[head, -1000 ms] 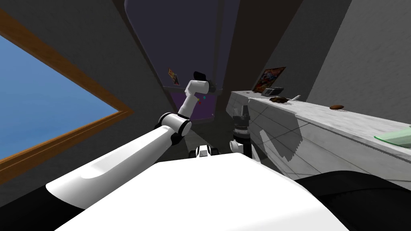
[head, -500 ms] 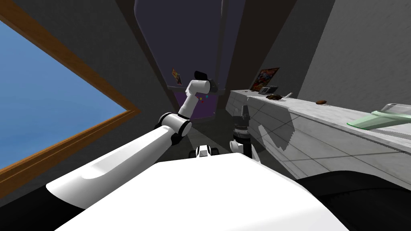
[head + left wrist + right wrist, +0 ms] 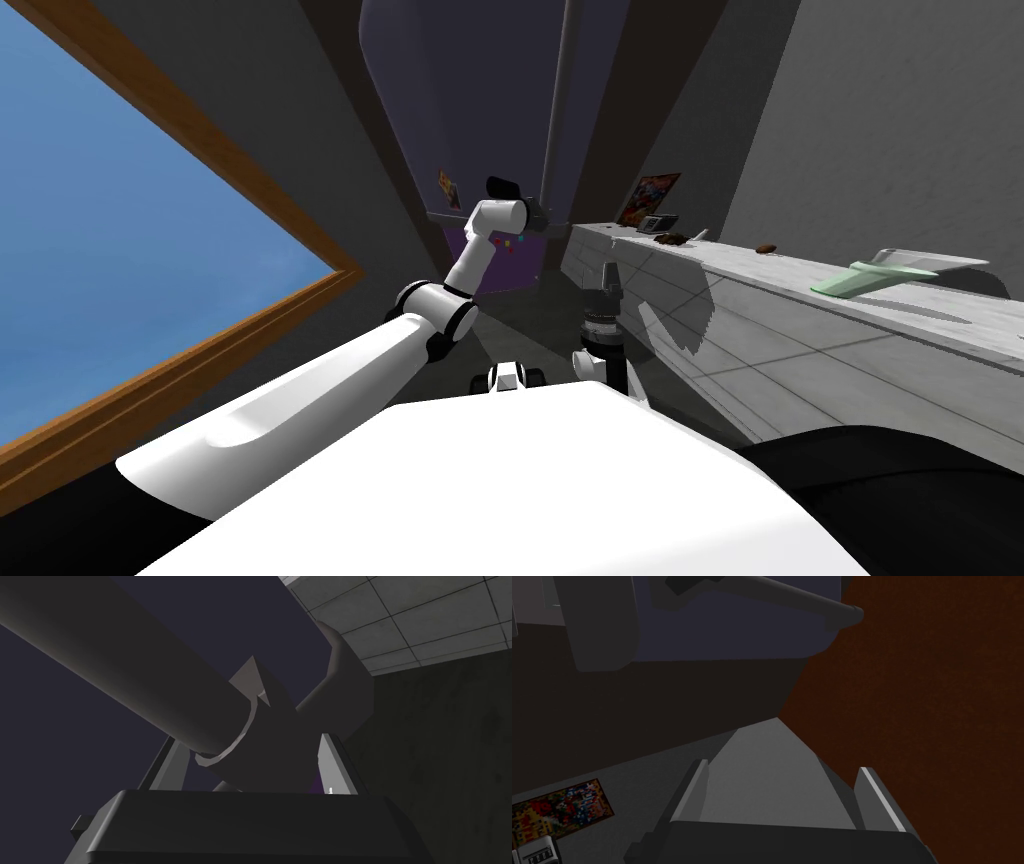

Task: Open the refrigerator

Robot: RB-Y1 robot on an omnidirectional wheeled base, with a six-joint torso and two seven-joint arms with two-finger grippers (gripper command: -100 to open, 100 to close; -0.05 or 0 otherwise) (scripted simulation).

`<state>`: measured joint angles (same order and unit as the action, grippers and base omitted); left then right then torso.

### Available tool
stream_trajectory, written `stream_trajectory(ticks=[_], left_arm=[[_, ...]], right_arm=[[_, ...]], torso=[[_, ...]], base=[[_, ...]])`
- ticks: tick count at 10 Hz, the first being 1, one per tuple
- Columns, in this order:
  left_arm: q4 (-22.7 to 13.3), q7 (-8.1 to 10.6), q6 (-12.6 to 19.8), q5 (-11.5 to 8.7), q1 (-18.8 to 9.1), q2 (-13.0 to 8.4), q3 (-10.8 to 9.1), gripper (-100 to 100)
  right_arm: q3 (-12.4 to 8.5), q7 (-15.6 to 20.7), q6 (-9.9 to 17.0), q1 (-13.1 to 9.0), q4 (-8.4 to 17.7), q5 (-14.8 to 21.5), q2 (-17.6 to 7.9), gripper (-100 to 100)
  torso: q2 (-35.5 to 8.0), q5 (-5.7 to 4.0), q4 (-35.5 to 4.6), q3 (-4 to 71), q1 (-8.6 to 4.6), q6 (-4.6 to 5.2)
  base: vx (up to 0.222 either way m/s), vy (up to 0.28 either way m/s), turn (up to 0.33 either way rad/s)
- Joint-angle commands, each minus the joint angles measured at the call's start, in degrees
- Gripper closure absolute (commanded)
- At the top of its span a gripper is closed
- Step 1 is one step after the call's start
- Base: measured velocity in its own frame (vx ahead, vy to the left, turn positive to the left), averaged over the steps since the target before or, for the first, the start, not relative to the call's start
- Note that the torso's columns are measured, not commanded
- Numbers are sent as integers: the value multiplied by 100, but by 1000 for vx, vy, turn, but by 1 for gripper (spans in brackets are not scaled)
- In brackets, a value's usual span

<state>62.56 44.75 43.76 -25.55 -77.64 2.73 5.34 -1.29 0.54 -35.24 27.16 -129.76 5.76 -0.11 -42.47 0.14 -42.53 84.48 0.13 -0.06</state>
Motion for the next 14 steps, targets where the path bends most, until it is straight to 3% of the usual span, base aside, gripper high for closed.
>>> stream_trajectory(ticks=[1, 2, 3, 10, 11, 14], left_arm=[[2, -18, 5, -58, -19, 2, 22, 100], [53, -58, 38, -206, 10, 12, 105, 100], [53, -58, 38, -206, 10, 12, 105, 100], [324, -208, 82, -769, 55, 3, 366, 100], [324, -208, 82, -769, 55, 3, 366, 100], [459, -283, 104, -1051, 78, -1, 496, 100]], right_arm=[[0, 0, 0, 0, 0, 0, 0, 0], [1, 0, 0, 1, 0, 0, 2, 0], [1, 0, 0, 1, -1, 0, 1, 0], [1, 0, 0, 1, 0, 0, 1, 0], [0, 0, 0, 1, 0, 0, 0, 0], [0, 0, 0, 1, 0, 0, 1, 0]], torso=[[-4, 1, -3, -4, 2, -5], [19, -5, -2, 11, -33, -7], [22, -9, 8, 13, -8, 9], [31, 16, 14, 24, 31, -32], [19, 14, 12, 14, 37, -19], [27, 12, 8, 21, 23, -21]], base=[[-70, 119, -27], [-39, 176, -82], [-32, 230, -83], [-65, 242, -80], [-74, 237, -62], [-55, 248, -81]])
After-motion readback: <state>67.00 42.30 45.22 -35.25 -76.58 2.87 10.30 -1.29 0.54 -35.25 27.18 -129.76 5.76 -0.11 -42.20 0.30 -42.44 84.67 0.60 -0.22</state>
